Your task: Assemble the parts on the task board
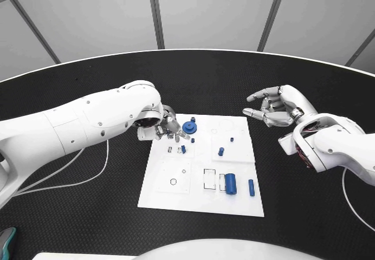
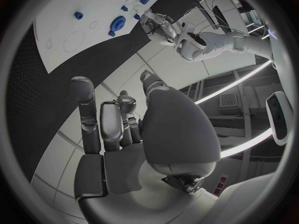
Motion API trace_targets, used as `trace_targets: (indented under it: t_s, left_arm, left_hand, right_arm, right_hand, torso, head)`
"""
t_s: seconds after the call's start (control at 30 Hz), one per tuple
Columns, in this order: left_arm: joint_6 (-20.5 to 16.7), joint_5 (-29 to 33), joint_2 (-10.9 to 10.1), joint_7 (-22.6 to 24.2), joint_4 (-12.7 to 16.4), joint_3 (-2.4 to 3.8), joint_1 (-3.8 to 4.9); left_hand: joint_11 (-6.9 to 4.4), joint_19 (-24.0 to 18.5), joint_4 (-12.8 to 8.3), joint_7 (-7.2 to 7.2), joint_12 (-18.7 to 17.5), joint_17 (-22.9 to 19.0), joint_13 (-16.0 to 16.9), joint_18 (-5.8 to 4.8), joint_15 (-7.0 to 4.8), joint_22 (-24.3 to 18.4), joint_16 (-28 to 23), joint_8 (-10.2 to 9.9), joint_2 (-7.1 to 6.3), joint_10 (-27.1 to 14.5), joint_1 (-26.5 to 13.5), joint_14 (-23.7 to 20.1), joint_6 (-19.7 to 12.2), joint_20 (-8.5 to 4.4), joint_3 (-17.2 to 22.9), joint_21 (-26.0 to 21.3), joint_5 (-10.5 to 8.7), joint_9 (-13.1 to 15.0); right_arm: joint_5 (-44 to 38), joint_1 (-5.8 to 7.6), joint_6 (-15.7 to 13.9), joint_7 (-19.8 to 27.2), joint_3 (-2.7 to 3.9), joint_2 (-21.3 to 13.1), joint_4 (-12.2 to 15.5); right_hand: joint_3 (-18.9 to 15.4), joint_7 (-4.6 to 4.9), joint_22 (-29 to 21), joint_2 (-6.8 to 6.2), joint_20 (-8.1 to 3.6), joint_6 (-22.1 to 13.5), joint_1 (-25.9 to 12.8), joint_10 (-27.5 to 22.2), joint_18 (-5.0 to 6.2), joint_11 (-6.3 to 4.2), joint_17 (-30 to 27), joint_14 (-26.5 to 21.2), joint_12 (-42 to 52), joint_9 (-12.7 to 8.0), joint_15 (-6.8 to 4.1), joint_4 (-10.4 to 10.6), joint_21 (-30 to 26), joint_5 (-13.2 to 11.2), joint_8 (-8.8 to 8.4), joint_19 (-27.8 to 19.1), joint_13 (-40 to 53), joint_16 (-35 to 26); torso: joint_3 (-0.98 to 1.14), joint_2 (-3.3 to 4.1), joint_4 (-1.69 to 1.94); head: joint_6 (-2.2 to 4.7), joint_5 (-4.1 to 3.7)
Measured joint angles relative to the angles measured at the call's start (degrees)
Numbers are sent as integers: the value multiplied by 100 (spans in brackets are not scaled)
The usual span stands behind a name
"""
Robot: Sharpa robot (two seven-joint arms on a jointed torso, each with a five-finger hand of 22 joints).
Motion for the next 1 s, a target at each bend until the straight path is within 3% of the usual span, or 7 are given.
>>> trace_targets:
  t_s: [0.3, 1.0]
  left_arm:
    - [65, -2, 124, 0, -136, -77, -6]
    - [282, 17, 265, 0, -311, -117, -33]
  left_hand:
    - [0, 0, 15, 0, 20, 0, 20, 0, 0, 30, 0, 13, 24, 0, 24, 0, 0, 0, 15, 20, 0, 12]
    - [0, 19, 15, 0, 54, -1, 16, 0, 0, 51, 0, 13, 24, 0, 23, 0, 1, -19, 15, 41, 0, 17]
  right_arm:
    - [0, 0, -7, 6, 0, 23, -2]
    - [0, -1, 15, -4, 0, 70, -33]
  right_hand:
    - [0, 0, 0, 0, 0, 0, 0, 0, 0, 0, 0, 0, 0, 0, 0, 0, 0, 0, 0, 0, 0, 0]
    - [-18, 0, 1, 0, 0, 0, 0, 0, 0, 0, 1, 0, 1, -4, 0, 17, 0, 34, 0, 0, 1, 0]
  torso:
    - [0, -5, 7]
    - [3, -9, 18]
  head:
    - [-23, 8]
    - [-64, 6]
